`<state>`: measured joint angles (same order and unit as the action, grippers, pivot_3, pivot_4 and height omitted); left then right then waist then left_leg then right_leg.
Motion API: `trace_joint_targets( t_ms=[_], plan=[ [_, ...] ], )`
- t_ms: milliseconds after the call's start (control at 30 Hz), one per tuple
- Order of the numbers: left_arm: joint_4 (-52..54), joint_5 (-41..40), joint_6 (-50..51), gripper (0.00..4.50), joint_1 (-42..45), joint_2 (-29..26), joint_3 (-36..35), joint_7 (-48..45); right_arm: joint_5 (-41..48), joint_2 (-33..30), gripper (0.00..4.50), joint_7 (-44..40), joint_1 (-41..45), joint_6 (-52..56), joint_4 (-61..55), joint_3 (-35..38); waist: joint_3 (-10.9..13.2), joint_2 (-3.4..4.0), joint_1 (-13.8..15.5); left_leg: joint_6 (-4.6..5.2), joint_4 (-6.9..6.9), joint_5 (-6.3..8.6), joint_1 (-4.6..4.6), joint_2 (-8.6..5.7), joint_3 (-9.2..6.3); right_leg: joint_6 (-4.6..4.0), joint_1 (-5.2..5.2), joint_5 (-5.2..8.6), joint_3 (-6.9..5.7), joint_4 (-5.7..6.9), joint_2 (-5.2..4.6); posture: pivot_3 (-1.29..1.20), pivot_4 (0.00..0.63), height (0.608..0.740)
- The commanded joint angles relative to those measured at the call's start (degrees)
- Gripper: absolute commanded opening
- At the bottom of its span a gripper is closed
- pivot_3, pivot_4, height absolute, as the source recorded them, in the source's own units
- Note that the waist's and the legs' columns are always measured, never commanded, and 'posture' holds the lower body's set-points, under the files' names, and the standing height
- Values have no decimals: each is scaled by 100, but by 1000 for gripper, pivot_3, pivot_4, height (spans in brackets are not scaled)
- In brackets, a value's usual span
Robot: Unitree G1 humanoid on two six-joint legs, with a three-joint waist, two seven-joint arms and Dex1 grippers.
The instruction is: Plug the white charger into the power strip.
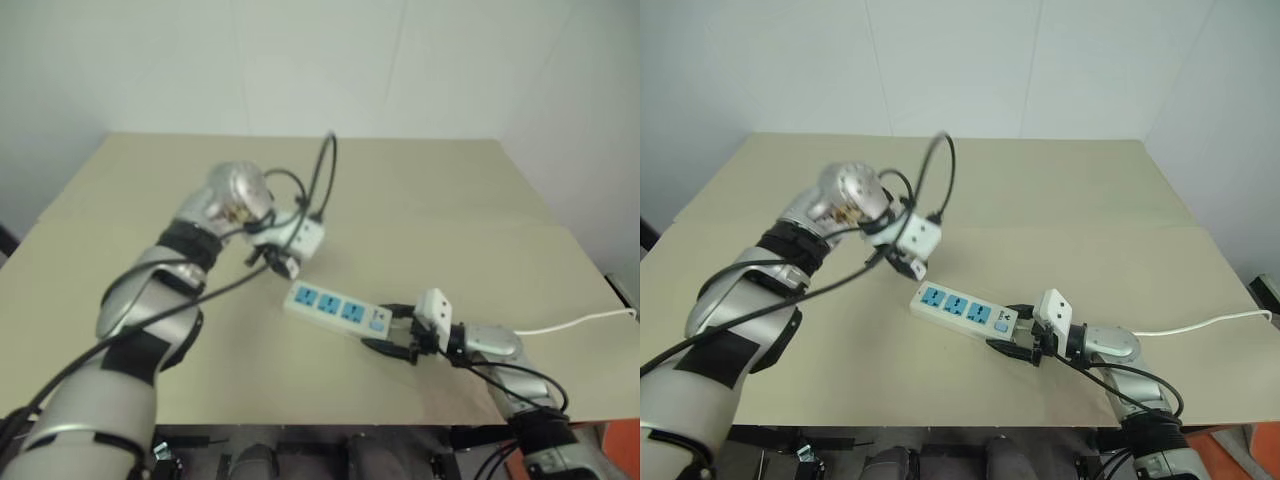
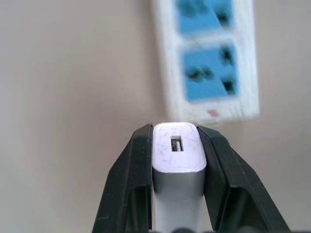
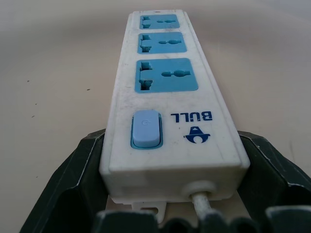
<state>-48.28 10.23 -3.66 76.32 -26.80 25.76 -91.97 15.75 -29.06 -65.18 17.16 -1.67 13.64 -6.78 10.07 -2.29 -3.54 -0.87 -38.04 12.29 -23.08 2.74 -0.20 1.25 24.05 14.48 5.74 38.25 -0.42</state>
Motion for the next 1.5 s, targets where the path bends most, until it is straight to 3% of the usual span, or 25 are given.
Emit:
trace_joint_targets(
  t_ms=[33, 200, 300, 433, 667, 900, 1267, 1500],
  plan=[
    [628, -1198, 1117, 1025, -179, -57, -1148, 91, -125, -101, 3419, -399, 150, 126, 390, -215, 0, 1, -36, 0, 0, 0, 0, 0, -1, 0, 2, 0, 0, 1, 0, 0, 150, 740],
    [1906, -2663, 2664, 1025, -1379, 13, -2590, 847, -149, 39, 3419, -871, 749, 5, 1068, -366, -4, 7, -100, 0, 0, 0, 20, 2, 1, -1, -1, 0, 4, 29, 0, 0, 150, 740],
    [2885, -3548, 2958, 1025, -2382, 148, -3162, 943, -278, 122, 3419, -1112, 1031, -217, 1584, -466, -4, 6, -112, -1, -1, -1, 29, 5, -4, -8, 0, -4, 0, 52, 2, 0, 150, 740],
    [3473, -4182, 3709, 1025, -3031, 165, -3289, 1129, -451, 256, 3419, -1221, 1342, -537, 2227, -480, -6, 2, -104, -3, -4, -2, 37, 6, -5, -36, -4, -21, -1, 59, 4, 0, 150, 740],
    [3809, -4196, 3097, 1025, -3909, 411, -3071, 1274, -619, 397, 3419, -1399, 1603, -1032, 2890, -466, -8, 1, -198, -5, 0, -1, 144, 5, -5, -3, -119, 3, -1, 36, 4, 0, 150, 740],
    [3069, -3985, 2592, 1025, -3806, 434, -2595, 790, -698, 488, 3419, -1356, 1618, -1169, 3026, -479, -8, 0, -212, -6, 1, 0, 194, 4, -5, -1, -175, 6, -1, 19, 4, 0, 150, 740],
    [1229, -3465, 1540, 1025, -2884, 843, -2176, 7, -508, 470, 3419, -1631, 1500, -867, 2789, -440, -8, 0, -227, -5, 16, 0, 186, 4, -6, -2, -173, 7, 0, -8, 7, 0, 150, 740],
    [714, -3320, 1030, 1025, -2740, 1070, -1830, -53, -551, 505, 3419, -1575, 1433, -790, 2650, -408, -7, -1, -217, -5, 19, 0, 174, 3, -8, 0, -169, 7, -1, -19, 4, 0, 150, 740]
  ],
)
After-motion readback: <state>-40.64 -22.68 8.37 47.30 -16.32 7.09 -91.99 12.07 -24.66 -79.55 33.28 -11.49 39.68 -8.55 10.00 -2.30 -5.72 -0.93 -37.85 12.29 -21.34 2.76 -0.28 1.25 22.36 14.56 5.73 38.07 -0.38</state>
